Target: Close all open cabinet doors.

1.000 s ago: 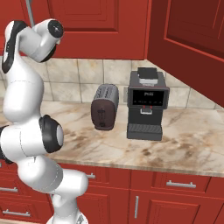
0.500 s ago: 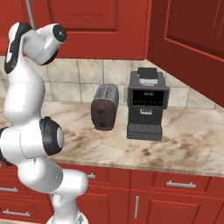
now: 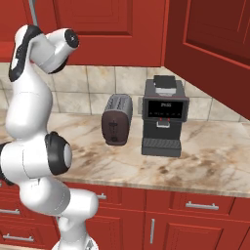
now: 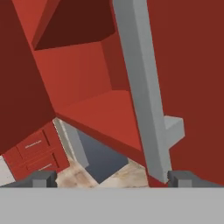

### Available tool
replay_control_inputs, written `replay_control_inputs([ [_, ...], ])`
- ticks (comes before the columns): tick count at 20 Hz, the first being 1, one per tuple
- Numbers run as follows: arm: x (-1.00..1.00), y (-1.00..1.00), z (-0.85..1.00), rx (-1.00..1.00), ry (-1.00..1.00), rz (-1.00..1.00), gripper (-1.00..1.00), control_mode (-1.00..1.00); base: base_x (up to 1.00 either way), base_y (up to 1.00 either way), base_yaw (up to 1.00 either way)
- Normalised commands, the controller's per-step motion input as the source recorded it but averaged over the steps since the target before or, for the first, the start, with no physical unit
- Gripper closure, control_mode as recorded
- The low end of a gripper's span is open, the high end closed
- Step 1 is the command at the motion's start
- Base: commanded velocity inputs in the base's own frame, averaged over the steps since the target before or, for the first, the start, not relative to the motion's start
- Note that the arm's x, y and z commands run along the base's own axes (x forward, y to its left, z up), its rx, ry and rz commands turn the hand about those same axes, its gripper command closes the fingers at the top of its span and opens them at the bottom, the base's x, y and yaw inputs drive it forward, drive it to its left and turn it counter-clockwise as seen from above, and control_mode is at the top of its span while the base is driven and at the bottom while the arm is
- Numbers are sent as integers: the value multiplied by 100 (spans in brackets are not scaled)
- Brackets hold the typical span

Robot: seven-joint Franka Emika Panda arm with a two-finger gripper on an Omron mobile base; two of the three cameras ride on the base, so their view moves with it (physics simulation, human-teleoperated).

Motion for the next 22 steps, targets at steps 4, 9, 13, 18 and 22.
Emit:
replay_control_inputs([
  [4,1,15,-58,0,0,5,-100,-100,0,0,0],
  [9,-1,25,-64,0,0,2,-100,-100,0,0,0],
  [13,-28,32,-49,-1,0,0,-100,-100,0,0,0],
  [18,-71,32,-20,0,0,-3,-100,-100,0,0,0],
  [22,-89,21,0,0,0,-5,-100,-100,0,0,0],
])
